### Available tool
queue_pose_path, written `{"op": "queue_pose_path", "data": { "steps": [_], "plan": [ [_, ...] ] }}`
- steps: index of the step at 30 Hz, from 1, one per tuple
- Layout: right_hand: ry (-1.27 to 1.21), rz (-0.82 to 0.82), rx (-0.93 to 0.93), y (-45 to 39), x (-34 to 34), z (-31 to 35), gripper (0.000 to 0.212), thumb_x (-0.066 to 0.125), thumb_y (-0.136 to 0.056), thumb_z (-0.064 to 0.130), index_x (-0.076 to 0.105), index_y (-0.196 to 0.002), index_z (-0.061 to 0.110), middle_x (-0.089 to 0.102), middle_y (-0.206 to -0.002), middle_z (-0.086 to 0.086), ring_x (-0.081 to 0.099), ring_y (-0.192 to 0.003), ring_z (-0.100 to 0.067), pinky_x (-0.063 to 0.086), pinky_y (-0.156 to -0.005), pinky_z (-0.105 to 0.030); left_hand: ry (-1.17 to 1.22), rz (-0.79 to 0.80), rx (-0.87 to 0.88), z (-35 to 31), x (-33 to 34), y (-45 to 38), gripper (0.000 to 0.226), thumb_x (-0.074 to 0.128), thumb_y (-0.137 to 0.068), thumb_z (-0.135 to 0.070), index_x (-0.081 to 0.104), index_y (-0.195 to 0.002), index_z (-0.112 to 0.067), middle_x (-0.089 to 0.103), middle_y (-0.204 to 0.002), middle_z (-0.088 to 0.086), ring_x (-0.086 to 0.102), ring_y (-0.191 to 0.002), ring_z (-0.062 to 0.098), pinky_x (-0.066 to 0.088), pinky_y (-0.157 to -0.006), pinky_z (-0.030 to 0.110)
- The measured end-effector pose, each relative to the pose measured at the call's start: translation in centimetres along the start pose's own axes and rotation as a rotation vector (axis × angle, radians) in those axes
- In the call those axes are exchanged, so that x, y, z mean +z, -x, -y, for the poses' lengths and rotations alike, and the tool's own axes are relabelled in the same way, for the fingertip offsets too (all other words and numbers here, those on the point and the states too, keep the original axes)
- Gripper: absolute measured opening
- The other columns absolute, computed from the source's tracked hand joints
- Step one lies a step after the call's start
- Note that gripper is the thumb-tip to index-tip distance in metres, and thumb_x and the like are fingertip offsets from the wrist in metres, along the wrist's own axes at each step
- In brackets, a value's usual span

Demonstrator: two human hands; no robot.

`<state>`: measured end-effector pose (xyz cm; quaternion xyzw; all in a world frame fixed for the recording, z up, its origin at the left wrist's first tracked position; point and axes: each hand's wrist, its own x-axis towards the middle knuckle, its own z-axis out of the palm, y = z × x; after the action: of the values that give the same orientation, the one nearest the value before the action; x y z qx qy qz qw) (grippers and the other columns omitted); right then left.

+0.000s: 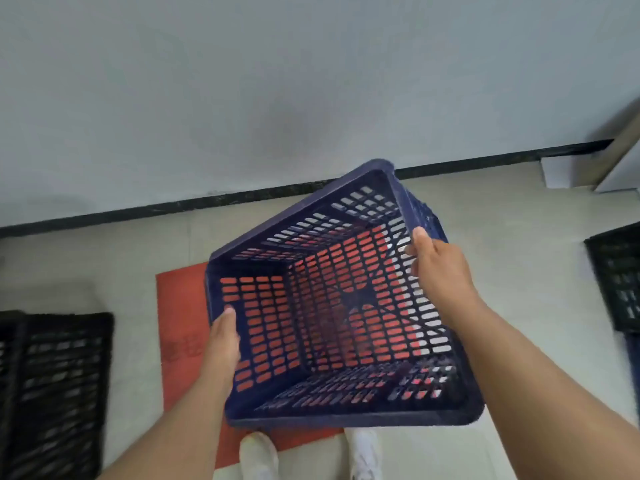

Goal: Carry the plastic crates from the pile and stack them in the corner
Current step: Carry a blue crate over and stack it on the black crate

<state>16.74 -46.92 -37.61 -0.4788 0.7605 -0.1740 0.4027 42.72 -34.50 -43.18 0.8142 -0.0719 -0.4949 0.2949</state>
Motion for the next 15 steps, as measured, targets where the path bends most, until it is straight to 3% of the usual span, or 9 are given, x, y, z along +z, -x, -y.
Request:
{"op": "queue_pose_path", "data": {
  "steps": [4,7,10,12,15],
  "plan": [
    [-0.182,0.082,0.078,0.9,8.4,-0.9,0.059,0.037,-0.094,0.051,0.064,-0.068,0.006,0.066,-0.069,-0.014,0.061,-0.067,-0.033,0.049,-0.073,-0.041,-0.035,-0.099,-0.048,3.5,-5.1,-3.8,0.056,0.032,-0.094,-0.051,0.036,-0.143,-0.022,0.04,-0.147,0.008,0.041,-0.132,0.029,0.032,-0.108,0.048],
    [-0.277,0.145,0.125,1.1,12.8,-2.3,0.049,0.041,-0.095,0.046,0.062,-0.063,0.014,0.054,-0.054,-0.005,0.046,-0.049,-0.021,0.036,-0.054,-0.034,-0.062,-0.142,-0.08,5.8,-8.2,-6.1,0.059,0.031,-0.092,-0.055,0.037,-0.142,-0.024,0.041,-0.147,0.007,0.042,-0.13,0.029,0.033,-0.108,0.05],
    [-0.264,0.143,0.132,0.3,13.5,-5.0,0.049,0.037,-0.099,0.042,0.063,-0.066,0.015,0.052,-0.055,-0.006,0.042,-0.04,-0.014,0.032,-0.049,-0.028,-0.058,-0.15,-0.065,7.3,-10.2,-7.8,0.056,0.03,-0.091,-0.057,0.047,-0.133,-0.023,0.055,-0.132,0.009,0.057,-0.111,0.028,0.044,-0.097,0.045],
    [-0.186,0.119,0.104,-0.5,12.9,-7.0,0.053,0.032,-0.101,0.04,0.063,-0.067,0.014,0.057,-0.058,-0.011,0.046,-0.042,-0.017,0.036,-0.051,-0.03,-0.097,-0.163,-0.011,7.4,-10.7,-8.4,0.047,0.028,-0.097,-0.047,0.05,-0.127,-0.018,0.059,-0.124,0.01,0.057,-0.103,0.025,0.045,-0.09,0.039],
    [-0.097,0.088,0.152,-2.0,12.4,-9.8,0.051,0.027,-0.101,0.038,0.061,-0.088,0.002,0.065,-0.077,-0.02,0.051,-0.051,-0.025,0.041,-0.051,-0.031,-0.252,-0.22,0.065,7.4,-10.6,-9.7,0.045,0.028,-0.099,-0.038,0.047,-0.132,-0.013,0.054,-0.127,0.009,0.051,-0.114,0.026,0.037,-0.098,0.038]
  ]
}}
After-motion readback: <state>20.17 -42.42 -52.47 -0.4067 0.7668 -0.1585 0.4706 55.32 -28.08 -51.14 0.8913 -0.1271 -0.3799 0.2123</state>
